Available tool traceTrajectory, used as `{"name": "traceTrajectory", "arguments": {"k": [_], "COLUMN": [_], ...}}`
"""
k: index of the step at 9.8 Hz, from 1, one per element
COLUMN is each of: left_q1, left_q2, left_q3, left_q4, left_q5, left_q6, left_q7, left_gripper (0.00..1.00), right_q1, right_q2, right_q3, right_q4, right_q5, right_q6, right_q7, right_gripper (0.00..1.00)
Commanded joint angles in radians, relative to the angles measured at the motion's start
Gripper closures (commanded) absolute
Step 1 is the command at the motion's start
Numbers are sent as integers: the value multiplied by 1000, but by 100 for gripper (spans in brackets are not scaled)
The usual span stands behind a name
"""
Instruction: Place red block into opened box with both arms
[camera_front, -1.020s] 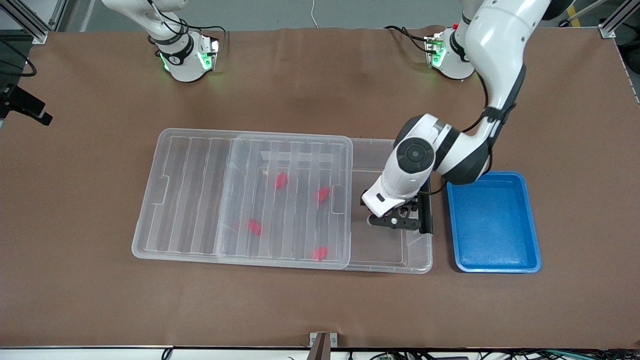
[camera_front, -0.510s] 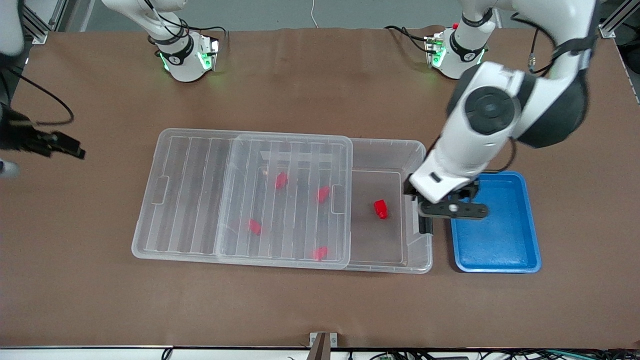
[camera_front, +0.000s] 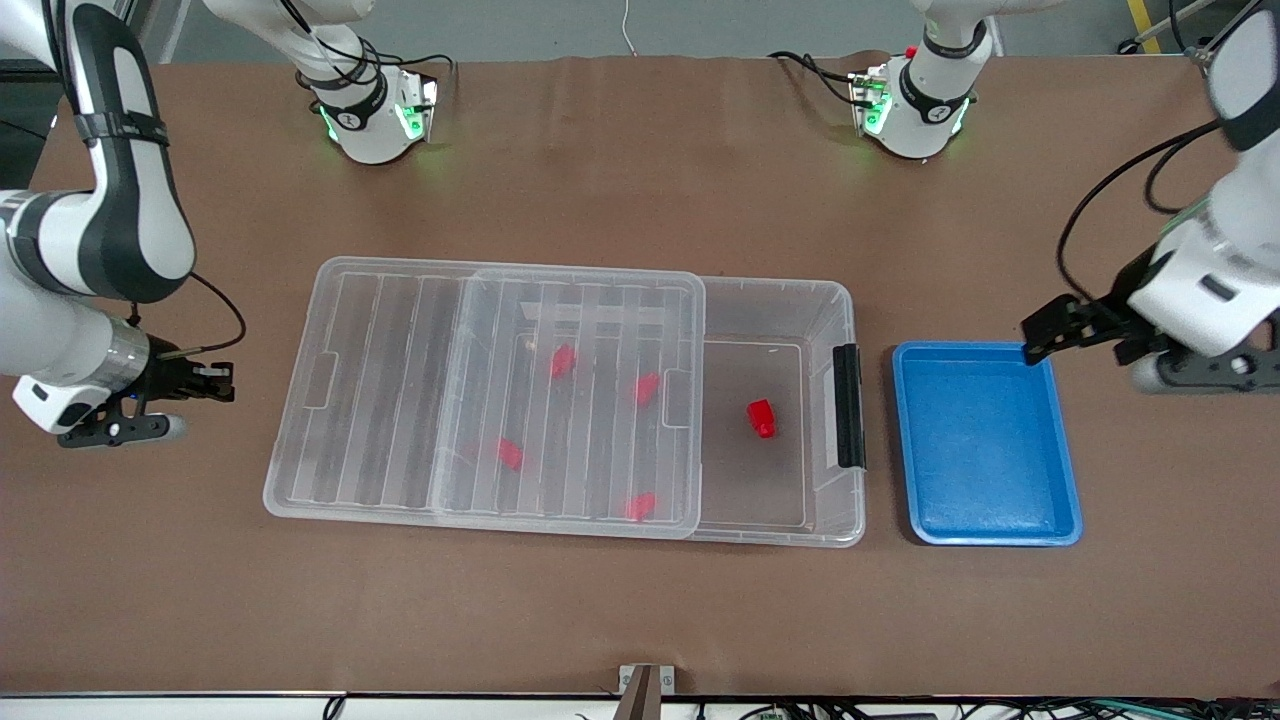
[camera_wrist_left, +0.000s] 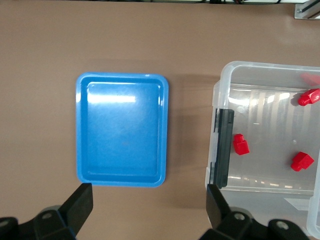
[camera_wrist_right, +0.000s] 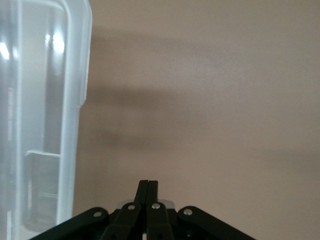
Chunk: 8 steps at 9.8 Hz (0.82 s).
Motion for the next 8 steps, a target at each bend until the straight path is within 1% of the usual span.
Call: {"name": "traceTrajectory", "arguments": {"k": [1, 2, 3, 4, 5, 6, 8], "left_q1": [27, 31, 15, -4, -33, -81, -93], "left_q2": [-56, -79, -141, -188, -240, -281, -334], "left_q3": [-4, 9, 70, 89, 121, 165, 164], "left_q4": [-43, -64, -124, -185, -250, -299, -367], "left_q5": [-14, -29, -65, -67, -66, -64, -58], "left_q6": [-48, -63, -66, -68, -68, -69, -71], "left_q7": [0, 16, 35, 40, 61, 69, 66], "left_gripper": [0, 0, 0, 0, 0, 0, 0], "right_q1": [7, 26, 43, 75, 90, 110, 171], "right_q2": [-42, -41, -36, -25, -21, -13, 14], "right_q3": [13, 21, 21, 21, 21, 21, 21], "right_q4": [-98, -99, -101, -96, -93, -92, -61], "right_q5": [63, 74, 77, 80, 104, 155, 161], "right_q6": [44, 46, 58, 61, 62, 62, 66], "right_q7": [-26, -26, -25, -22, -22, -20, -8], "right_gripper": [100, 100, 100, 100, 100, 100, 100]}}
